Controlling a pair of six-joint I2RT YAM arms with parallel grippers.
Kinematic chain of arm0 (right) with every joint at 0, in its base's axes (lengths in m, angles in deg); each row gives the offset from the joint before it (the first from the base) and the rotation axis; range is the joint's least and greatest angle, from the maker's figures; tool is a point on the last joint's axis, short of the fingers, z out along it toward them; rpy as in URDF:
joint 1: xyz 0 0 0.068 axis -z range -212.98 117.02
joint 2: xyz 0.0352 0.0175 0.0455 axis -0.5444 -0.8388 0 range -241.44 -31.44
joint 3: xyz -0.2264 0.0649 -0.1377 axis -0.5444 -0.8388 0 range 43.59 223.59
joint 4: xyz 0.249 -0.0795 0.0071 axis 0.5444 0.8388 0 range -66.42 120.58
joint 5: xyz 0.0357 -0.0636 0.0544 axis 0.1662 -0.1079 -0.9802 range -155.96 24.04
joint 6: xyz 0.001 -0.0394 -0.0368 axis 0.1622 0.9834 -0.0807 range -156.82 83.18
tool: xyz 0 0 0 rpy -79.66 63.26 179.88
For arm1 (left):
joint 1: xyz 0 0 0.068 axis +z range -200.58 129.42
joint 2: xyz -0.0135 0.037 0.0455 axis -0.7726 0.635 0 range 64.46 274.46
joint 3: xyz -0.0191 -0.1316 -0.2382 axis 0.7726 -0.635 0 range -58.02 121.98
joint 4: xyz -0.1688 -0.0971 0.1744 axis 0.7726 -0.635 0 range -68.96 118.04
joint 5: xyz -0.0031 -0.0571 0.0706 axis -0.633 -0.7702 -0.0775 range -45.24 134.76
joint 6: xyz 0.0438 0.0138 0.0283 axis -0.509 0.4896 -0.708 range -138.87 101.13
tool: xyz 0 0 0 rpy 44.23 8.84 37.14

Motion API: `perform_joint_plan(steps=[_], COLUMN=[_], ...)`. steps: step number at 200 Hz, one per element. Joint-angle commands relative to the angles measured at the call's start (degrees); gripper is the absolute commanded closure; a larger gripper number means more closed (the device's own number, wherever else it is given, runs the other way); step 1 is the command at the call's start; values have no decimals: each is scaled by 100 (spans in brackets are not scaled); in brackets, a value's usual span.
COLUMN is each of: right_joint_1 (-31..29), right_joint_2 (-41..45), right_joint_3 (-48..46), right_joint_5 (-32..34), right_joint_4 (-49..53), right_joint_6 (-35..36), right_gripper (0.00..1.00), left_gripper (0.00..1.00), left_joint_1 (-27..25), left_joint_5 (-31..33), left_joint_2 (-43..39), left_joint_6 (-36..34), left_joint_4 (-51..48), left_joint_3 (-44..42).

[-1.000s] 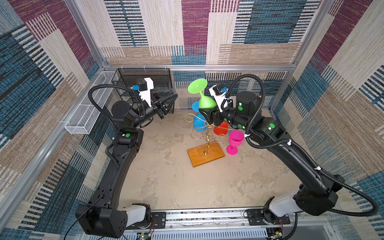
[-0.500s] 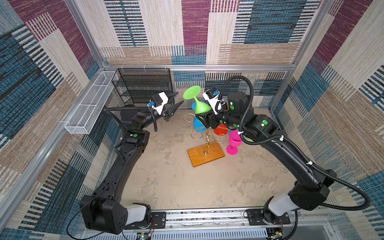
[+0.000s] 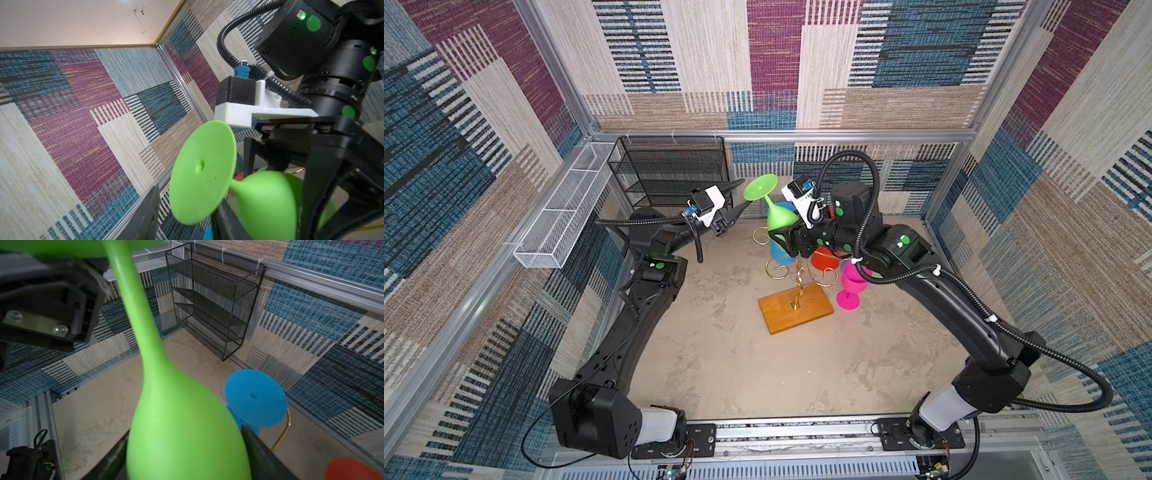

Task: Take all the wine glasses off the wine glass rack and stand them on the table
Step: 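Close the right gripper on the green glass bowl while the left holds its foot, then open the left gripper and draw it back while the right holds the glass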

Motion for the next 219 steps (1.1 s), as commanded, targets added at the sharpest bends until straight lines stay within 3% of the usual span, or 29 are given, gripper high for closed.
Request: perform_joint_plan(steps=[1,47,95,111,125,143,155,187,219], right_joint_1=[-11,-37,-65,-65,-64,-65,-57,152,412], right_joint_2=[-27,-81,6,55,128,355,583,1486,2591], right_joint_3=[61,154,104,46,-54,-335,-564,-1399,-2476], right_joint_5=[-110,-173,-183,-211,-257,-379,-457,-559,-521], right_joint_4=[-37,33,-26,-90,-211,-575,-926,-2093,-3078], right_joint_6=[-15,-24,-69,-107,-167,-286,-393,-980,-1487], right_gripper=[60,61,57,48,35,10,2,1,0], left_gripper=[61,72,90,100,100,100,100,100,100], left_joint_1=[-47,-152,-179,-192,-192,-192,-192,-192,-192], left_joint_5=[-157,-151,77,128,199,354,481,1415,2278], left_joint_2=[-3,-29,-74,-96,-145,-219,-287,-544,-817], left_joint_6=[-300,-620,-760,-743,-661,-501,-387,643,1719], left_joint_4=[41,-221,-221,-151,-42,64,10,-646,-655], left_joint_3=[78,87,75,61,32,-8,-29,-115,-632])
